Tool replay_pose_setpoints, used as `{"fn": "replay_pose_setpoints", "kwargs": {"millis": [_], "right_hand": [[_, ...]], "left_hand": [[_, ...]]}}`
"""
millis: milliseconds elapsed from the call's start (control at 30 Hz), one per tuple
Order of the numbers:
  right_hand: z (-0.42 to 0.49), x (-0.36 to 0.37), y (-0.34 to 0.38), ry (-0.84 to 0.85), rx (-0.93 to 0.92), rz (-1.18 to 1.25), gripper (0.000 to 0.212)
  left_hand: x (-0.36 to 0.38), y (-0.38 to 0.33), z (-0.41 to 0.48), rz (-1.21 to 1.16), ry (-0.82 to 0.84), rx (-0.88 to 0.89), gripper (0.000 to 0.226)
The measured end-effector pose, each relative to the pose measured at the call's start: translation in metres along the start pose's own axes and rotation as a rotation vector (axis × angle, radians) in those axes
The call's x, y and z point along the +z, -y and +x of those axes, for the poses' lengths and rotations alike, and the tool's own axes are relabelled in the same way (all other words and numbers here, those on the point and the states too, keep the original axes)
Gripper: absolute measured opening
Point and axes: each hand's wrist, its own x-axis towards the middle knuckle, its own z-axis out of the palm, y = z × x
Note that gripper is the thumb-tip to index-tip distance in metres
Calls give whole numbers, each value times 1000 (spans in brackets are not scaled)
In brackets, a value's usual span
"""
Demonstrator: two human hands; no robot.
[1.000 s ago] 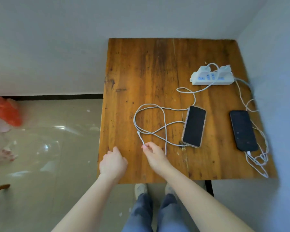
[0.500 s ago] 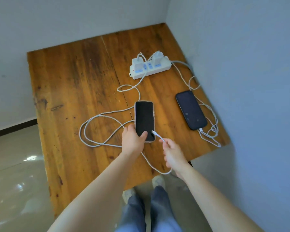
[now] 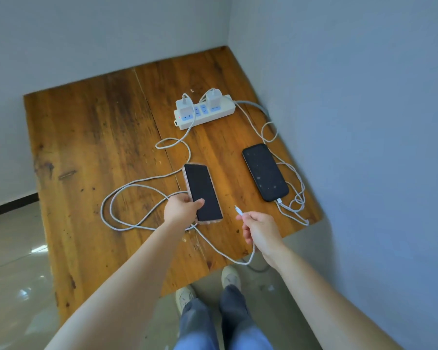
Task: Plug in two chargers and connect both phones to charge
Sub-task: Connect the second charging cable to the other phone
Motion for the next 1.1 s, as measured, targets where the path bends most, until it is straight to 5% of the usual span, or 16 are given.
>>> {"fn": "replay_pose_setpoints", "kwargs": {"millis": [200,433,667,1100], "right_hand": [[-39,-18,42,97,-134,55,29],[-87,-27,74,209,-336,-55,24],[-110,-19,97,196,-551,-311,24],[-117,3,93,67,-713,-427,19]], "left_hand": [[-33,-16,-57,-566,145,-309,20],[-59,-23,-109,-887,188,-322,31],[-69,-32,-132,-952,182,-280,43],[-79,-26,-146,-952,117,-266,42]]}}
